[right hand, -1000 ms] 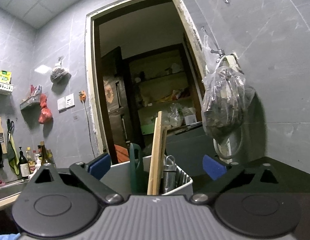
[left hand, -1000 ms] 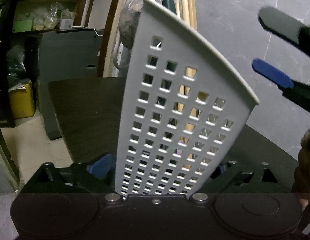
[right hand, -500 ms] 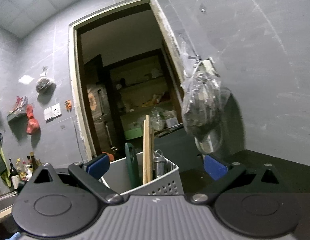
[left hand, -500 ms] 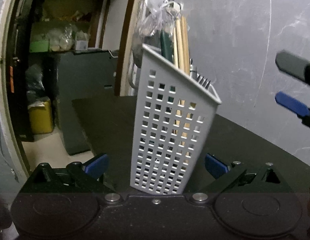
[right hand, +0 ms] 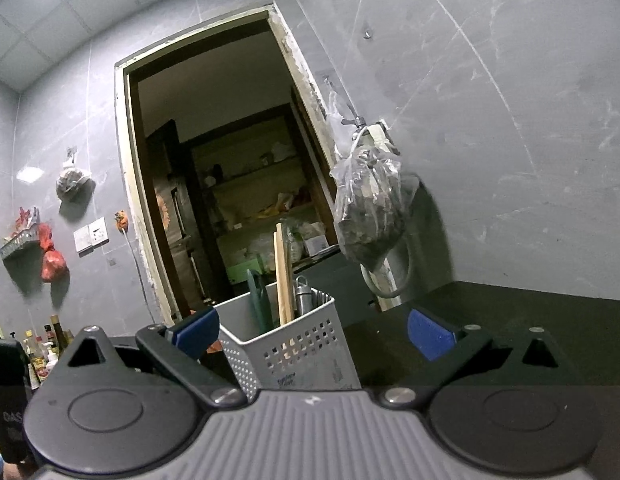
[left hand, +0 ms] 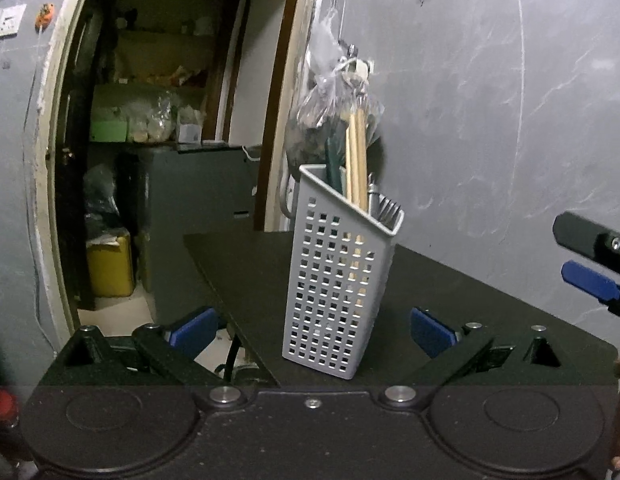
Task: Organize utensils
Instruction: 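Set the white caddy down on the table with the left gripper while withdrawing the right gripper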
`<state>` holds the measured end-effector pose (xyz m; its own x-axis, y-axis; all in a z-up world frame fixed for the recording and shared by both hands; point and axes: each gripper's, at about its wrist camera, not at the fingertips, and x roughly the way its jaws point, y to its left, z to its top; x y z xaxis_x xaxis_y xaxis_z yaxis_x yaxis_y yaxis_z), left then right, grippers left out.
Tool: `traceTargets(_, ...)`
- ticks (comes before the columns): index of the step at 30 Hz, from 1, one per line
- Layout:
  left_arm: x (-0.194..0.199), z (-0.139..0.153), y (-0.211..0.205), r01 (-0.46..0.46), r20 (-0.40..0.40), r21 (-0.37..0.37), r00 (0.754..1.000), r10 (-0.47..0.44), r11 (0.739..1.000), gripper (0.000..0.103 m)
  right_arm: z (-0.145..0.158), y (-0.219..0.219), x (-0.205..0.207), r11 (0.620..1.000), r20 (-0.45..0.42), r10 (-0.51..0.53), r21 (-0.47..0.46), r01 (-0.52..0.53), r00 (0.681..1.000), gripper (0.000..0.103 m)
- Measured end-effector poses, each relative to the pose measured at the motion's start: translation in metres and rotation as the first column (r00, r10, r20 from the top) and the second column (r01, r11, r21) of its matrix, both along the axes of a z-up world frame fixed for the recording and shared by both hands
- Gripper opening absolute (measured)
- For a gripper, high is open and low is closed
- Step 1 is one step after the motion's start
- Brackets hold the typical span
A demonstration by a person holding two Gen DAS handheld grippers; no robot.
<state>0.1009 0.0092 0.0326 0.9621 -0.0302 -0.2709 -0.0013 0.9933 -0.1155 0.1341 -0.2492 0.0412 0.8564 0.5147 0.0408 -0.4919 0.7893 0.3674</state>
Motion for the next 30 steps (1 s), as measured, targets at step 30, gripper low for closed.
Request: traceTargets(30,-0.079,-0.011,-0.011,-0.065,0.011,0.084,0.998,0.065,0.994,0.102,-0.021,-0.004,-0.093,0.987,0.006,-0.048,-0.151,0.049,0.999,0.103)
